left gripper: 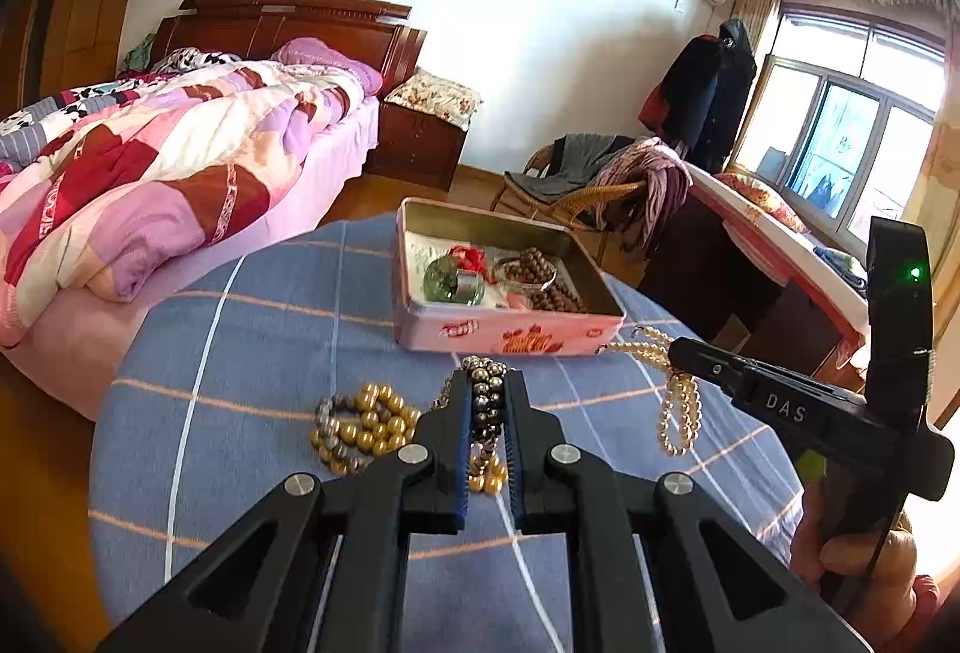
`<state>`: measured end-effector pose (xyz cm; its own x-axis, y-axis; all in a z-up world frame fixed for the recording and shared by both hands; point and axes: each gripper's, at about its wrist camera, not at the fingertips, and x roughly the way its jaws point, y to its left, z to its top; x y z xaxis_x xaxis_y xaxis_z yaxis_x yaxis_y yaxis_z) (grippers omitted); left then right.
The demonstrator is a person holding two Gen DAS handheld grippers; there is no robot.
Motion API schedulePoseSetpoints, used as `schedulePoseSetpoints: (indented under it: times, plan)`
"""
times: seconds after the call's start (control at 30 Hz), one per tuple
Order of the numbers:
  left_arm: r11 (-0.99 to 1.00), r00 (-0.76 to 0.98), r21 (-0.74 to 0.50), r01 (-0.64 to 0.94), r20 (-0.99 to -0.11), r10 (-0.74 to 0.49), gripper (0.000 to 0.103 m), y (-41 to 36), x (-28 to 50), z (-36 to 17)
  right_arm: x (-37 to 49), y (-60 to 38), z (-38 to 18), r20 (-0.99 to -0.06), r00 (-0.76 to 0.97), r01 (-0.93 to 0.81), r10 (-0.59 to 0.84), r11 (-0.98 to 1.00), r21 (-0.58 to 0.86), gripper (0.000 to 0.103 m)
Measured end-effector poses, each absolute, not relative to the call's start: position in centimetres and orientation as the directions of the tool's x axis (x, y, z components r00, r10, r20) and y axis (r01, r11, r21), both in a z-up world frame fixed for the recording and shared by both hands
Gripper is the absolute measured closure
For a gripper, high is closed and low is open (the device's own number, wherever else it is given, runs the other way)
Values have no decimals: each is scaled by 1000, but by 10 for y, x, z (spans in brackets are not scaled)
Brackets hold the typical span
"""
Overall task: Organize jewelry
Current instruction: 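Lower the silver chain into the tin with the left tool while the right tool releases the pearls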
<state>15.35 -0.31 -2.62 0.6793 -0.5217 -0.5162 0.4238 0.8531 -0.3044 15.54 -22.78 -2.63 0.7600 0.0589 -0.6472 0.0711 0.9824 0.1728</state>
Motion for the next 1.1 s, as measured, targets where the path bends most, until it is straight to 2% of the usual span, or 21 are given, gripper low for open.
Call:
schedulePoseSetpoints:
  times: [0.77,0.87,1.0,1.1]
  plan:
    - [833,742,-260,488,-380,-553,94,-64,252,-1,237,-249,-8,-485,873,79,53,966,247,93]
    - [839,752,-261,478,-372,-544,94,-73,270,-7,259,-248,-17,-493,869,94,39,966,242,93]
    - [859,753,-258,443,-413,-513,94,-83,291,-26,283,-251,-39,-540,841,112,35,965,237,93]
    - [876,736,-257,408,-476,-482,94,-87,302,-45,293,-254,-57,-580,813,118,50,962,248,93]
